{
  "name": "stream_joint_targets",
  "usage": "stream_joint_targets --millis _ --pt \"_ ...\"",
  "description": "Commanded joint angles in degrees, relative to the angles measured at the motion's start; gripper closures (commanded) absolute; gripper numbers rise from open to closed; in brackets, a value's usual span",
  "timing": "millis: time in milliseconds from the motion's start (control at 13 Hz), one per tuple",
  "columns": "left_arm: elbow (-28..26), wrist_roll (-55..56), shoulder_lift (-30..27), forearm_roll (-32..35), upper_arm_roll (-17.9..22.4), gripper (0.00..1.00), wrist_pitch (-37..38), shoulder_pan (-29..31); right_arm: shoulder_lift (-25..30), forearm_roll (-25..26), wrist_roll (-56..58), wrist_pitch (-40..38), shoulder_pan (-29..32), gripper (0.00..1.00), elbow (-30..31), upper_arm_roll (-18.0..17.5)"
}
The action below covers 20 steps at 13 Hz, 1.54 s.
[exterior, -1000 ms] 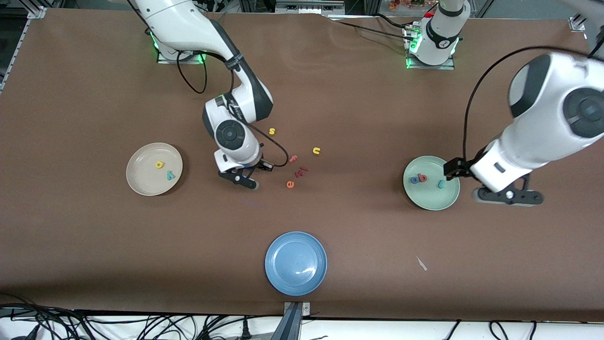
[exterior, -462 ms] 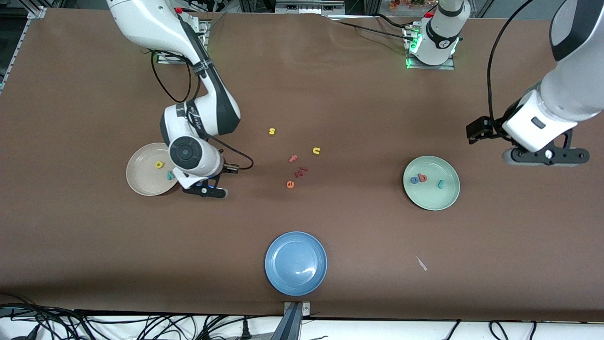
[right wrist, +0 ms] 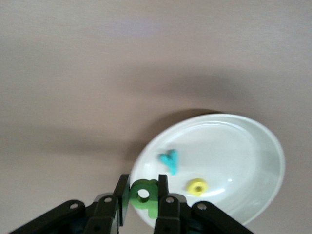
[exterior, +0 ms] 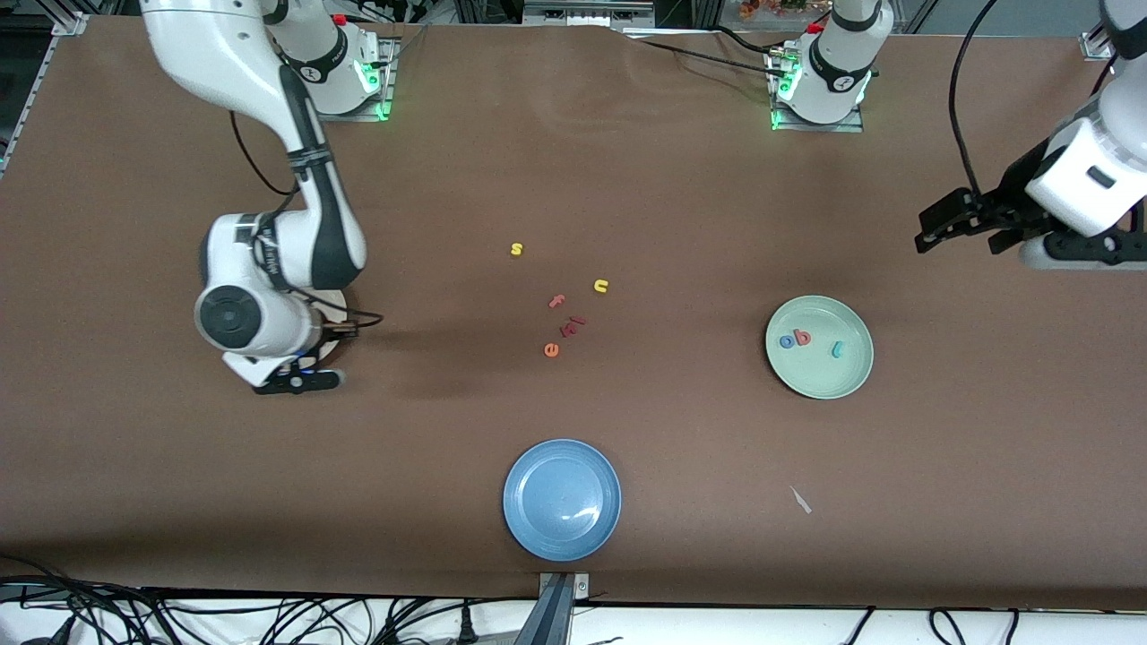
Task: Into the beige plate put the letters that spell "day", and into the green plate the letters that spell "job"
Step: 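Carry the green letter to the cream plate while the left gripper withdraws, then release the green letter in the cream plate and lift the right gripper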
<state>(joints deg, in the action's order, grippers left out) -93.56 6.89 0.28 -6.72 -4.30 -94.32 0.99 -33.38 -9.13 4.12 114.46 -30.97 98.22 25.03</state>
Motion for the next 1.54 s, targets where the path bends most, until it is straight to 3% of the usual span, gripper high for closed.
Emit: stream_joint_targets --millis 0,77,462,1000,1154,1308,1462 --pt "-3.38 -1.53 -3.36 0.54 0.17 0.0 -1.13 -0.37 -0.1 0.26 6.4 -0.38 3.88 0.44 0.92 -0.6" --pt "-2.77 -1.7 -3.27 4.91 -0.61 0.0 -0.17 -0.98 -0.02 -0.27 6.34 -0.37 4.25 0.0 0.84 -0.6" --pt "-1.45 -1.44 -3.09 5.48 -2.03 0.0 3.08 -0.9 0.6 -0.54 -4.97 -7.39 3.2 0.0 -4.43 -4.9" --pt "2.5 -1.97 -1.87 5.75 -2.11 0.0 6.43 -1.07 3.23 0.42 -13.6 -22.24 -2.67 0.0 -11.2 -4.65" --pt "2.86 -1.97 -1.51 5.57 -2.03 0.0 6.43 -0.99 6.47 2.26 -17.02 -24.36 -3.92 0.0 -11.29 -5.16" --pt "2.86 -1.79 -1.51 5.57 -2.11 0.0 6.52 -1.08 12.52 6.73 -17.39 -24.37 -2.36 0.0 -8.5 -10.06" --pt "2.86 -1.97 -1.51 5.66 -2.55 0.0 6.52 -1.08 18.5 10.0 -17.31 -24.37 4.13 0.0 -5.94 -18.05"
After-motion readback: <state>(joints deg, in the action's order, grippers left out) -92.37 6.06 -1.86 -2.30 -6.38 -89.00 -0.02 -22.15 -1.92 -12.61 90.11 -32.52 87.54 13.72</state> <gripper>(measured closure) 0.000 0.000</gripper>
